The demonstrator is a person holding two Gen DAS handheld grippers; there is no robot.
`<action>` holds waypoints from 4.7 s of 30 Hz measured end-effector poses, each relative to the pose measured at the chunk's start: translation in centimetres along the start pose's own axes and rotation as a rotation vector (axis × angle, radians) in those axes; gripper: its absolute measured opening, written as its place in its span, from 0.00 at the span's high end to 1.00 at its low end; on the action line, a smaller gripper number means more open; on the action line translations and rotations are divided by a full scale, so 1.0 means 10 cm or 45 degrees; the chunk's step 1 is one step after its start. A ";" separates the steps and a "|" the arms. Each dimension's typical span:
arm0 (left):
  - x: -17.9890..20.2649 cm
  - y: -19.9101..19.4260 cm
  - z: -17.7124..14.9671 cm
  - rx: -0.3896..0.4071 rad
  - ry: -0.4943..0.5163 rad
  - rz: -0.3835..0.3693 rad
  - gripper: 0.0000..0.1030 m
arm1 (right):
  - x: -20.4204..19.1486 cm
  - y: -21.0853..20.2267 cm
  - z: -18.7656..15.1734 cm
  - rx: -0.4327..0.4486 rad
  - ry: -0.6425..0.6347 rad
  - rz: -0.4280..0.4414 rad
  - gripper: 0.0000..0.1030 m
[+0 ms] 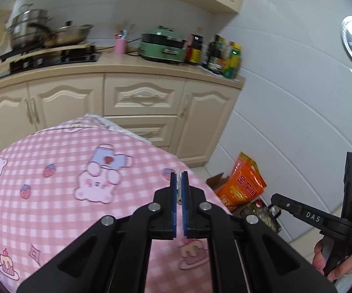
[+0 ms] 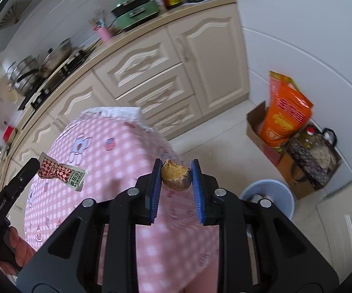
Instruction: Collect trash
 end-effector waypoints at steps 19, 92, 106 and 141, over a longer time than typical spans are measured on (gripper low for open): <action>1.94 0.51 -0.76 -0.167 0.455 -0.208 0.97 | 1.48 -0.44 -0.49 0.003 0.300 -0.168 0.76; 2.07 0.19 -1.42 -0.298 0.572 -0.131 0.62 | 1.46 -1.19 -1.17 0.197 0.304 -0.218 0.36; 1.74 -0.71 -1.54 -0.040 0.453 -0.118 0.57 | 0.94 -1.76 -1.48 0.540 0.085 -0.119 0.36; 1.12 -2.22 -1.61 0.318 0.239 -0.031 0.23 | 0.05 -2.60 -1.92 0.861 -0.298 -0.033 0.34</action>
Point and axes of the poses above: each gripper's, at about its wrist camera, not at the fingertips, and y roughly the way its jaws point, x to its right, z to its top, the point moved 2 cm from there along y, roughly the way its jaws point, and after that the axes turned 7 degrees about -y, right-handed, at the moved point
